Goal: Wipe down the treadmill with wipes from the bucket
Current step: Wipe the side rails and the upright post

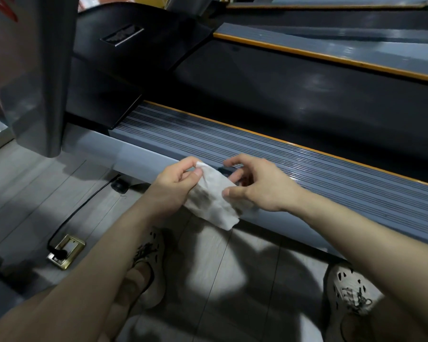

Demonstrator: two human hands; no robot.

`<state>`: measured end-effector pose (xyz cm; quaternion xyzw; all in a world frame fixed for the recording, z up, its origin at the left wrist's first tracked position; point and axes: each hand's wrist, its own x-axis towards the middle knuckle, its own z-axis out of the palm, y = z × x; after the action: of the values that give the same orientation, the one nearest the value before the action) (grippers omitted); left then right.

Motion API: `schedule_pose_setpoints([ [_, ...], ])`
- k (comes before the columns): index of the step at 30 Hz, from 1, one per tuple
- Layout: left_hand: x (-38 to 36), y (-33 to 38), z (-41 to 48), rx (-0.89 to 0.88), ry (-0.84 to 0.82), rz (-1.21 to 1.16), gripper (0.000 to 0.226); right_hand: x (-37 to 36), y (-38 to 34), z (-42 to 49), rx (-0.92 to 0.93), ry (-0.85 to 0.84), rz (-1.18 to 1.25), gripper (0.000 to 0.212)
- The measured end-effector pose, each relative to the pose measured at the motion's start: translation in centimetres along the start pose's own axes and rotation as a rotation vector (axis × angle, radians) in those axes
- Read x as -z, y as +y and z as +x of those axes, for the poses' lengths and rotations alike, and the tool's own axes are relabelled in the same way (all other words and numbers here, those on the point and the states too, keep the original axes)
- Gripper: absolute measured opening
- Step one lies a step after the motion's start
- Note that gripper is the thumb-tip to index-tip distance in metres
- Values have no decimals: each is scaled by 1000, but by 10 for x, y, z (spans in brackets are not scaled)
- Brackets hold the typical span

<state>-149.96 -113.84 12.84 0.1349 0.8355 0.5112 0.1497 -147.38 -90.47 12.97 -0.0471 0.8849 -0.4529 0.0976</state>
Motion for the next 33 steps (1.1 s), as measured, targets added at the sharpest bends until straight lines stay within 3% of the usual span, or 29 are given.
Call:
schedule_pose_setpoints([
  [2, -3, 0, 0, 23, 42, -115, 21, -2, -1, 0, -22, -29, 51, 55],
  [4, -6, -2, -1, 139, 109, -400, 25, -2, -3, 2, -51, -11, 153, 50],
  [7, -10, -6, -6, 490, -44, -831, 50, 2, -2, 5, -96, 70, 316, 48],
  [9, -12, -11, -8, 532, -116, -903, 57, 6, -1, 7, -121, 121, 390, 53],
  [12, -14, -10, -4, 340, 28, -791, 42, 10, 1, 4, -130, 184, 440, 68],
  [16, -8, -9, -1, 95, 129, -465, 52, 9, 3, 0, -95, 258, 424, 87],
  [19, -7, -9, -1, 6, 128, -250, 57, 9, 4, 2, -38, 218, 319, 68],
  [22, -5, -12, 0, -67, 192, 27, 38, 8, 2, 2, 26, 123, 32, 54],
  [25, -1, -15, -2, -118, 262, 222, 25, 3, 1, 0, 67, 149, -169, 14],
  [28, -2, -11, -1, 24, 244, 61, 7, 0, 3, 1, 56, 124, -94, 15],
  [30, -4, -10, -2, 136, 175, -192, 28, -1, 1, 1, 24, 111, -55, 17],
  [33, -8, -8, -7, 245, 51, -396, 20, -5, 1, 3, -43, 92, -14, 17],
])
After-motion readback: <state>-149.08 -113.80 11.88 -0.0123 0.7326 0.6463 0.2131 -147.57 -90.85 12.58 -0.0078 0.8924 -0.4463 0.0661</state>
